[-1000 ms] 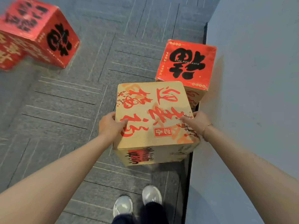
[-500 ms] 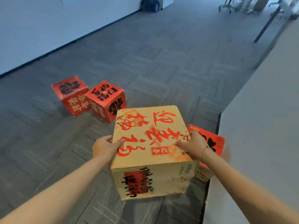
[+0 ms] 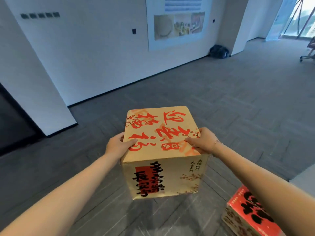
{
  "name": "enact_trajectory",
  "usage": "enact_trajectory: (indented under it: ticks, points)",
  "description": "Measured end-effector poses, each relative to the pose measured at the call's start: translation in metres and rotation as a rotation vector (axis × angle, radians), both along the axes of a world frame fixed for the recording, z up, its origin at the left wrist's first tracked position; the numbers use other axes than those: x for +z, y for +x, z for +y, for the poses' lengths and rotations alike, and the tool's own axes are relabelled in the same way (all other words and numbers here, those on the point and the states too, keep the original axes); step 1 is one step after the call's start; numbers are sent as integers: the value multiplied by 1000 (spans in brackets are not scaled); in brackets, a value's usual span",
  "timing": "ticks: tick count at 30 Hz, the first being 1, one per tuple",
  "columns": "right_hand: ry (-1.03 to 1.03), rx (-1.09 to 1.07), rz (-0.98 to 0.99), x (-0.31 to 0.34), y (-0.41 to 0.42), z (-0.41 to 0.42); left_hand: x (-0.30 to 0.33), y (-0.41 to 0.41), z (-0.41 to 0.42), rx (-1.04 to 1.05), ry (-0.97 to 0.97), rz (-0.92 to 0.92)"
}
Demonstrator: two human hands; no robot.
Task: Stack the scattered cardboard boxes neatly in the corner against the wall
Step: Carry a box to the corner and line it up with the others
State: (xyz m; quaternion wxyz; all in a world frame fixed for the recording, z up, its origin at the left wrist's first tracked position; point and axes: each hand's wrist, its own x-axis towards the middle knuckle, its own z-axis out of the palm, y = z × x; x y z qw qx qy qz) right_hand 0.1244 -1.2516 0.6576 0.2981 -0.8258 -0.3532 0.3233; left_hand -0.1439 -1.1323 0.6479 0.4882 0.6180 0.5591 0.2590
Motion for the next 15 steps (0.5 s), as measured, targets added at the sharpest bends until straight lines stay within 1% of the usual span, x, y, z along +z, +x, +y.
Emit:
enact_trajectory:
  ticks: [4, 8, 12, 15]
  points:
    - [78, 151, -27, 38, -72, 56, 35, -90, 17, 126, 57, -40]
    - [137, 336, -83, 70, -167, 109, 65, -198, 26, 249, 113, -31]
    - [185, 511, -96, 95, -281, 146, 93, -324, 22, 369, 137, 60]
    - [206, 647, -71, 104, -373, 168, 112, -419, 12, 483, 132, 128]
